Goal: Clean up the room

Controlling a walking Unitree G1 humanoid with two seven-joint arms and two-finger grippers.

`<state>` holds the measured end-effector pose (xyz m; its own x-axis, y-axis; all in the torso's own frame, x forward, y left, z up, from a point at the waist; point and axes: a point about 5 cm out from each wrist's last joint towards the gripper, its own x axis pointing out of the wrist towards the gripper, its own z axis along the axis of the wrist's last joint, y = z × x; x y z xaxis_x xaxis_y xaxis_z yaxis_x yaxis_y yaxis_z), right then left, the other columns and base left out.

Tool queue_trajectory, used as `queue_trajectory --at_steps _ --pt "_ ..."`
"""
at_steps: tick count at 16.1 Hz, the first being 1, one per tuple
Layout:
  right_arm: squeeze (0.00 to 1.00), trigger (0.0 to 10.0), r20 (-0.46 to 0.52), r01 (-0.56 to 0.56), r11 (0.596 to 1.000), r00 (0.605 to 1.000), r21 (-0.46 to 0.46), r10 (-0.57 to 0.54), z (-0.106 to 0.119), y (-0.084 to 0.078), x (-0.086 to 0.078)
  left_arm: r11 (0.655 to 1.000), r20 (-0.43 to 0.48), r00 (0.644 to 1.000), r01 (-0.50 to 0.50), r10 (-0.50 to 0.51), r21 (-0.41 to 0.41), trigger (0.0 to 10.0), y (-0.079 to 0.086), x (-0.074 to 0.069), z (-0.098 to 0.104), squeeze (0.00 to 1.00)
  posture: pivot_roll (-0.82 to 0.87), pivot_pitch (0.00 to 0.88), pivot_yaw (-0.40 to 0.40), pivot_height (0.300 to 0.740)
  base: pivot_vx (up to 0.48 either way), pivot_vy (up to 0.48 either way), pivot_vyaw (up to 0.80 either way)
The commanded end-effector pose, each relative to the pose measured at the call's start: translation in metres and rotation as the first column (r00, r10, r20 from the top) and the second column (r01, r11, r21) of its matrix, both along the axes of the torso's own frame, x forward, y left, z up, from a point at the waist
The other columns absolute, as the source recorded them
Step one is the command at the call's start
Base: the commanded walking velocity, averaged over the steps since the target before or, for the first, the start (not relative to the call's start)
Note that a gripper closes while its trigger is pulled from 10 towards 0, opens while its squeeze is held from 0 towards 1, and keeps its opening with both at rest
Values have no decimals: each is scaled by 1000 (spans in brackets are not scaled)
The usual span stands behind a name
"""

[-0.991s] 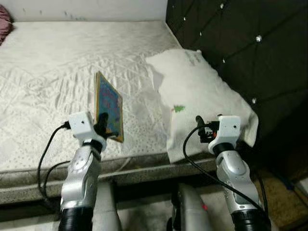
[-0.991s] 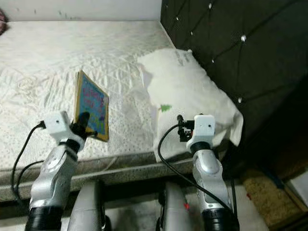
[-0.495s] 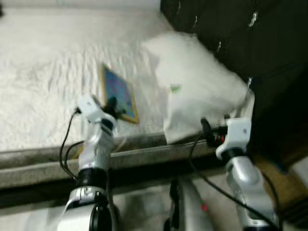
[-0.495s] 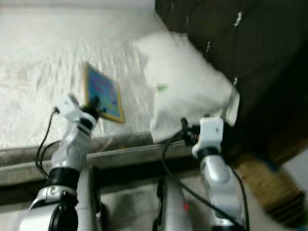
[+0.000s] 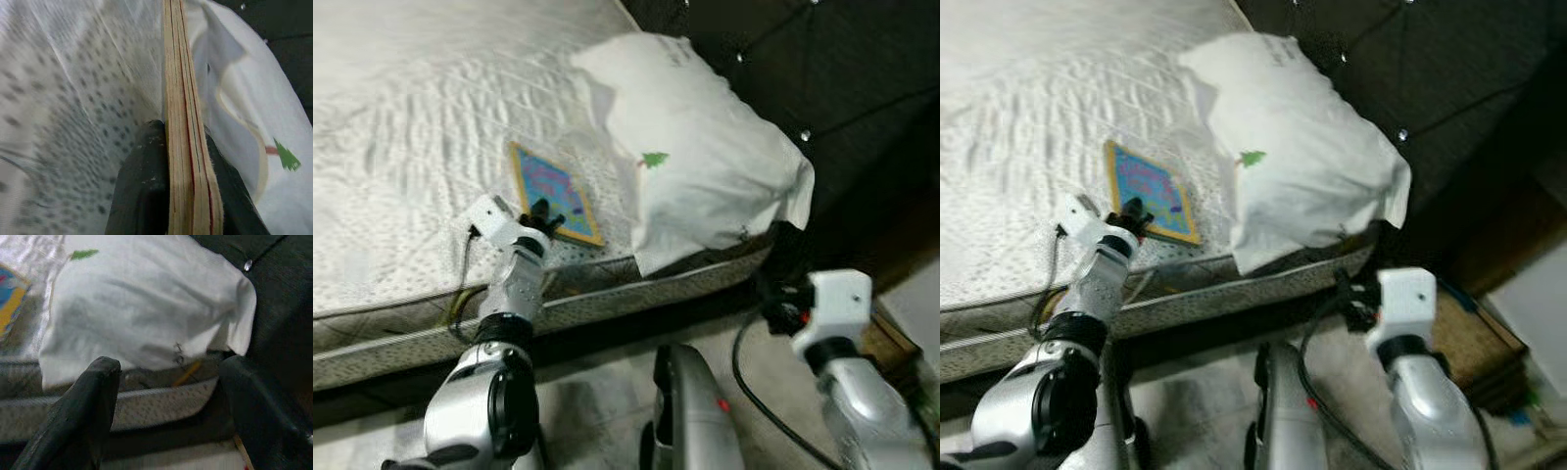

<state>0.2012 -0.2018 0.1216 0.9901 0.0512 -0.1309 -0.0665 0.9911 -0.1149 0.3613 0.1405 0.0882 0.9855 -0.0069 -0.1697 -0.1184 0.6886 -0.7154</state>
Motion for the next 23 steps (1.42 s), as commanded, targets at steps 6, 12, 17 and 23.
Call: queue_trajectory --at_steps 6,12,17,23 --pt "0 10000 -20 9 999 1000 -37 -10 13 -12 -12 997 39 997 61 -59 -45 10000 -17 7 5 0 -306 187 -141 525 0 0 0" --pt "0 10000 -41 13 999 999 -46 -15 17 -16 -15 1000 47 999 15 -15 8 10000 -4 6 1 0 -319 195 -140 525 0 0 0" --pt "0 10000 -34 18 999 999 -42 -20 18 -14 -10 997 -63 996 70 -68 26 10000 -11 1 -14 1000 -324 188 -131 525 0 0 0" --pt "0 10000 -24 19 999 1000 -39 -20 17 -13 -5 988 -144 987 88 -70 126 10000 8 5 -11 1000 -311 168 -124 525 0 0 0"
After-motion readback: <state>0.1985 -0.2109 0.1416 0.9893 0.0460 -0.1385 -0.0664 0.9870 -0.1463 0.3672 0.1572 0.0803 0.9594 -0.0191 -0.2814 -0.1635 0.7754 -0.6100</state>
